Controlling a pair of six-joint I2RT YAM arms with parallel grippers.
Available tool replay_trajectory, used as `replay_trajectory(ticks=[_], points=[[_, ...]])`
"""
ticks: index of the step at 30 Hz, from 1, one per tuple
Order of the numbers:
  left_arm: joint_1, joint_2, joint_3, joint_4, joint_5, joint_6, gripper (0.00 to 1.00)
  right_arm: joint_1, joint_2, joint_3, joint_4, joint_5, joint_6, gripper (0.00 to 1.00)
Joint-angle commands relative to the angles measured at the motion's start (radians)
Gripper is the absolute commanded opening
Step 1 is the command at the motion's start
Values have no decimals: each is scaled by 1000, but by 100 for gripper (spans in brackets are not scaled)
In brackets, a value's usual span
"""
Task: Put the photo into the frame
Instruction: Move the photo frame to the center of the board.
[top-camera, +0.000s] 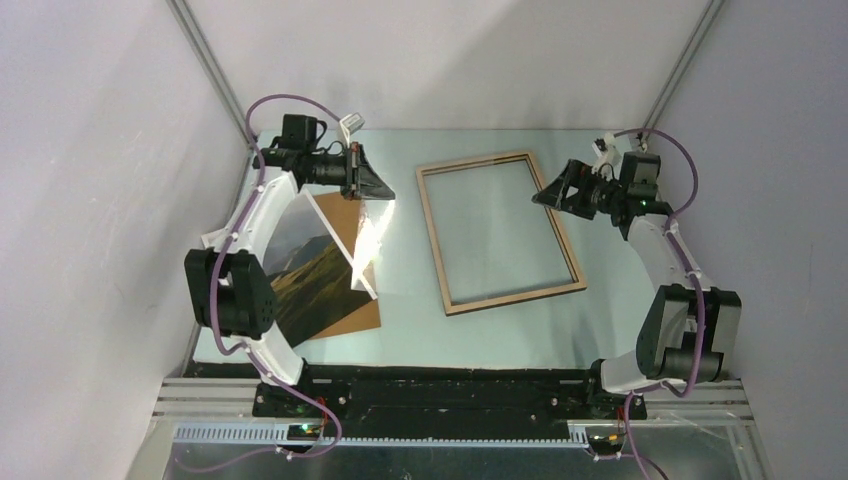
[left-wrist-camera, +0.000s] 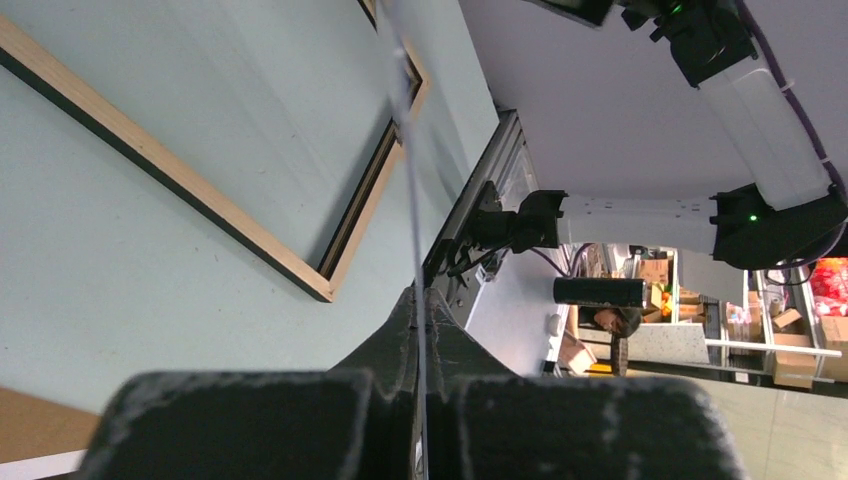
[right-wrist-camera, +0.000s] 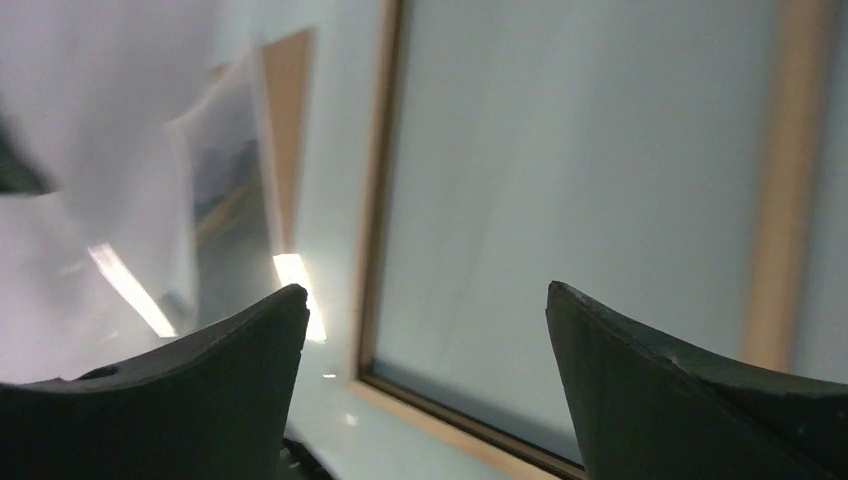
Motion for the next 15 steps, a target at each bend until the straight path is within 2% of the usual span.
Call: replay_trajectory(ticks=[1,4,15], points=[[-4,-75,-13,76,12,-105,0,3,30,60,-146,338,-174,89],[-4,-87,-24,115,14,-147,0,3,92,85,-190,463,-225,86],[-6,-123,-29,219,4,-253,0,22,269,96,-211,650,-357,74]])
